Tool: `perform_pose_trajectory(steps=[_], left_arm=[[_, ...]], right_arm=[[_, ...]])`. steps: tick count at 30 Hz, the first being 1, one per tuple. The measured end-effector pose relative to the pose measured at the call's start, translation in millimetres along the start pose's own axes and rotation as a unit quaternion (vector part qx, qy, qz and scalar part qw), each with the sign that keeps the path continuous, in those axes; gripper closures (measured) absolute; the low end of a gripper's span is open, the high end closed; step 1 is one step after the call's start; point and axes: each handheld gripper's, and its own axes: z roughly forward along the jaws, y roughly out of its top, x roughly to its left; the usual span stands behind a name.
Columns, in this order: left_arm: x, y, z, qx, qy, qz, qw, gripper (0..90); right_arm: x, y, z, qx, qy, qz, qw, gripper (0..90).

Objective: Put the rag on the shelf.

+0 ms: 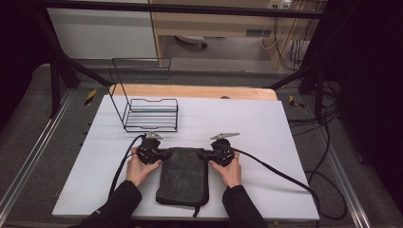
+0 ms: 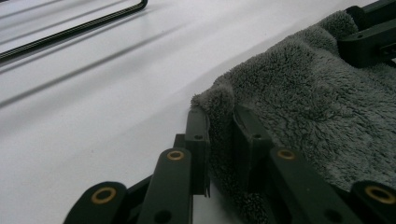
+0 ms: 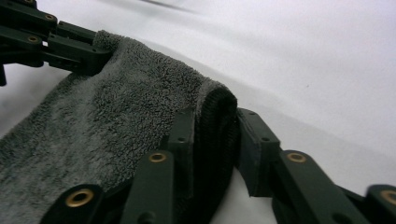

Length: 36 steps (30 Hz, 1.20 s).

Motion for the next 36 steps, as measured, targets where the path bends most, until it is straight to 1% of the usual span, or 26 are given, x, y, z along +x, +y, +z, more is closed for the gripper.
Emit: perform_pose_trajectory(steps=[1, 2, 3, 5, 10, 11, 15, 20, 21, 22, 23, 25, 26, 28, 29, 31, 33, 34, 35, 36], left_arm=[[0.3, 0.1, -0.2, 0.000, 0.000, -0.001, 1.0000, 76.9], [0.3, 0.1, -0.2, 0.000, -0.001, -0.004, 1.0000, 77.9], [0.3, 0.2, -0.3, 0.000, -0.002, -0.004, 1.0000, 77.9], [0.4, 0.2, -0.7, -0.001, -0.004, -0.007, 1.0000, 79.6], [1.9, 0.4, -2.2, -0.003, -0.011, -0.012, 0.9999, 80.6], [3.1, 0.6, -3.7, -0.005, -0.015, -0.014, 0.9998, 80.8], [4.5, 0.9, -8.2, -0.011, -0.020, -0.016, 0.9996, 80.9], [3.1, 2.0, -19.0, -0.030, -0.025, -0.013, 0.9992, 80.9], [1.4, 2.5, -24.0, -0.038, -0.026, -0.011, 0.9989, 80.9], [1.4, 2.5, -24.0, -0.038, -0.026, -0.011, 0.9989, 80.9], [0.6, 2.8, -27.2, -0.043, -0.027, -0.012, 0.9987, 80.9], [-0.8, 3.1, -31.5, -0.049, -0.029, -0.010, 0.9983, 80.9], [-1.7, 3.2, -33.8, -0.053, -0.029, -0.008, 0.9981, 80.9], [-3.3, 3.0, -39.0, -0.061, -0.028, -0.006, 0.9977, 80.9], [-4.4, 2.4, -44.9, -0.070, -0.024, 0.000, 0.9973, 80.9], [-5.7, 1.9, -50.6, -0.078, -0.025, 0.000, 0.9966, 81.0], [-6.4, 1.8, -53.4, -0.082, -0.026, 0.000, 0.9963, 80.9], [-8.5, 2.0, -57.6, -0.088, -0.029, 0.000, 0.9957, 80.9], [-8.5, 2.0, -57.6, -0.088, -0.029, 0.000, 0.9957, 80.9], [-10.9, 2.9, -61.2, -0.095, -0.025, 0.004, 0.9952, 81.0]], right_arm=[[0.0, 0.0, 0.0, 0.000, 0.000, 0.000, 1.0000, 71.4], [-1.1, 1.3, -0.2, 0.005, 0.005, 0.009, 0.9999, 73.5], [-1.1, 1.3, -0.2, 0.005, 0.005, 0.009, 0.9999, 73.5], [-2.3, 3.2, -1.1, 0.009, 0.010, 0.020, 0.9997, 75.9], [-2.8, 5.0, -3.4, 0.009, 0.016, 0.022, 0.9996, 77.3], [-2.2, 5.4, -5.3, 0.005, 0.016, 0.017, 0.9997, 77.4], [1.6, 6.0, -11.0, -0.011, 0.019, 0.013, 0.9997, 77.6], [7.2, 7.5, -21.4, -0.036, 0.027, 0.005, 0.9990, 77.5], [8.1, 7.6, -23.2, -0.040, 0.030, 0.001, 0.9988, 77.5], [8.1, 7.6, -23.2, -0.040, 0.030, 0.001, 0.9988, 77.5], [9.9, 7.9, -26.9, -0.049, 0.032, -0.006, 0.9983, 77.6], [11.2, 7.8, -28.9, -0.056, 0.033, -0.010, 0.9978, 77.7], [11.2, 7.8, -28.9, -0.056, 0.033, -0.010, 0.9978, 77.7], [13.0, 8.3, -32.1, -0.069, 0.037, -0.014, 0.9969, 77.8], [14.1, 8.7, -33.5, -0.072, 0.040, -0.012, 0.9965, 77.9], [15.6, 9.6, -35.9, -0.080, 0.044, -0.015, 0.9957, 78.0], [17.2, 10.4, -38.6, -0.087, 0.047, -0.020, 0.9949, 78.1], [18.5, 10.9, -40.0, -0.089, 0.047, -0.023, 0.9947, 78.1], [19.8, 11.5, -41.3, -0.092, 0.046, -0.029, 0.9943, 78.1], [21.4, 12.1, -42.8, -0.095, 0.046, -0.034, 0.9939, 78.2]])
